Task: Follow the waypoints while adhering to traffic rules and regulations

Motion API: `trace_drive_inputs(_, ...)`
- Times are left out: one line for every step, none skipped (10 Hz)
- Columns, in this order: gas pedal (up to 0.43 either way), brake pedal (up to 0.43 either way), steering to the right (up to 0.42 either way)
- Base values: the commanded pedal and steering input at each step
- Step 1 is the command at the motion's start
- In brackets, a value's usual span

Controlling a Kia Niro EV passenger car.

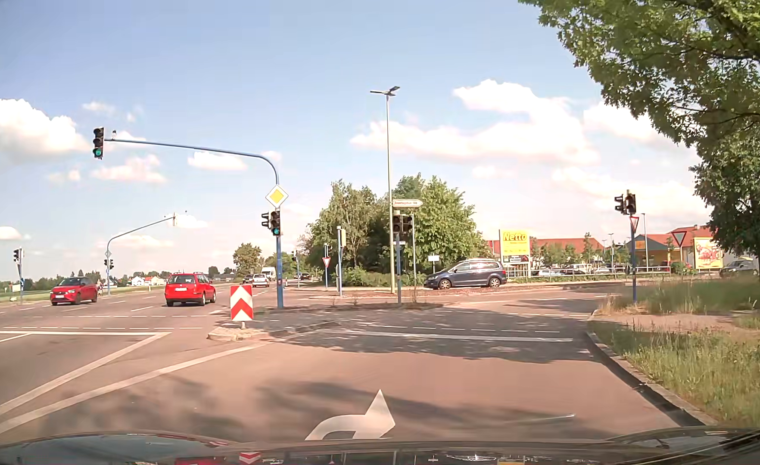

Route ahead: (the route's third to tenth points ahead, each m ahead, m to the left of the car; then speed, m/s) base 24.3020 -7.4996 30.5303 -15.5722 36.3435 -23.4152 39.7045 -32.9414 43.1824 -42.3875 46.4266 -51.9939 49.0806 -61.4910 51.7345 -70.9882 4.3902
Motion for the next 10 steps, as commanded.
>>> trace_drive_inputs(0.000, 0.018, 0.110)
trace_drive_inputs(0.000, 0.030, 0.110)
trace_drive_inputs(0.000, 0.085, 0.110)
trace_drive_inputs(0.000, 0.122, 0.110)
trace_drive_inputs(0.000, 0.134, 0.109)
trace_drive_inputs(0.000, 0.146, 0.110)
trace_drive_inputs(0.000, 0.146, 0.109)
trace_drive_inputs(0.000, 0.110, 0.110)
trace_drive_inputs(0.000, 0.067, 0.110)
trace_drive_inputs(0.000, 0.073, 0.111)
